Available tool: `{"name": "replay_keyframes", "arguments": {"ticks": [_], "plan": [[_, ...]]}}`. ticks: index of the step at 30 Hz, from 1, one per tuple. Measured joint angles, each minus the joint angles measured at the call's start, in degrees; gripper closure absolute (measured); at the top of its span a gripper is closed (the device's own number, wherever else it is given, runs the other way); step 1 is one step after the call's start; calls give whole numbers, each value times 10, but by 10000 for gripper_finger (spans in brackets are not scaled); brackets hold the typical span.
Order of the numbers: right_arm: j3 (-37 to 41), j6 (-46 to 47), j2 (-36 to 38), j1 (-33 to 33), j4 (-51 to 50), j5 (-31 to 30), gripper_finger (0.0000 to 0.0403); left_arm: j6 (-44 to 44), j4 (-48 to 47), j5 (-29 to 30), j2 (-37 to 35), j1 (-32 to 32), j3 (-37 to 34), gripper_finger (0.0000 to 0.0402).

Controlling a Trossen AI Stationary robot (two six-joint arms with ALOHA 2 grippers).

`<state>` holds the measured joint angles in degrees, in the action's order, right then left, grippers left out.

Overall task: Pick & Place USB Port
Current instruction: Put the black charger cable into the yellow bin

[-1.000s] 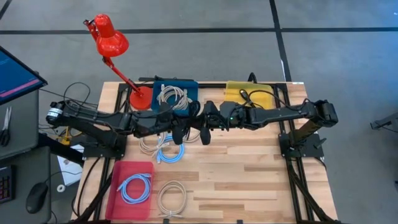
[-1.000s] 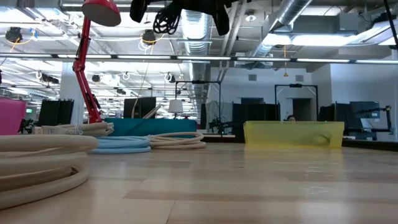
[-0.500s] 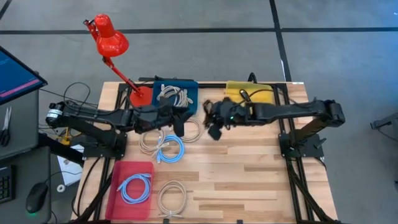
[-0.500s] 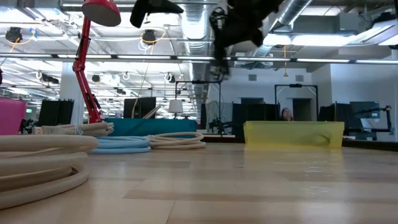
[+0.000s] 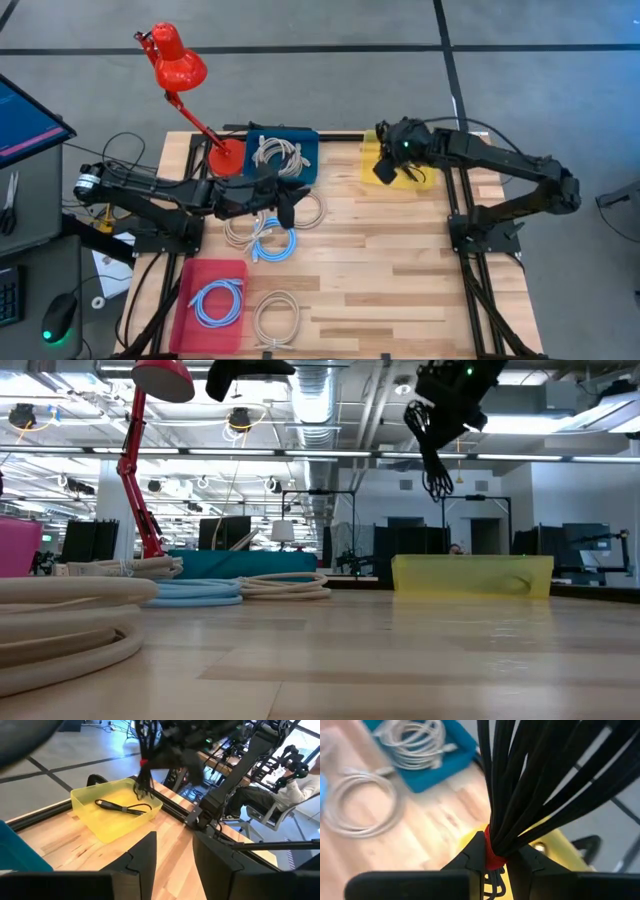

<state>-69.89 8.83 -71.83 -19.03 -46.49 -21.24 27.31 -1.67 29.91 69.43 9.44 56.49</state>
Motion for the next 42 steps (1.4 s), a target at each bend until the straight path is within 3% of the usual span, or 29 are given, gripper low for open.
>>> {"name": "replay_keyframes", "arguments": {"ticks": [6, 15, 27, 40, 42], "plan": [[0, -34, -24, -72, -2, 8, 362, 6, 0, 0, 0, 3, 0, 287], [0, -43, -128, -142, 8, 34, 362, 21, 0, 0, 0, 3, 0, 290], [0, -38, -265, -164, 86, 64, 362, 29, 0, 0, 0, 3, 0, 290], [0, -37, -333, -164, 114, 62, 362, 32, 1, 0, 0, 3, 0, 290], [0, -37, -335, -164, 108, 62, 345, 32, 0, 0, 0, 3, 0, 290]]}}
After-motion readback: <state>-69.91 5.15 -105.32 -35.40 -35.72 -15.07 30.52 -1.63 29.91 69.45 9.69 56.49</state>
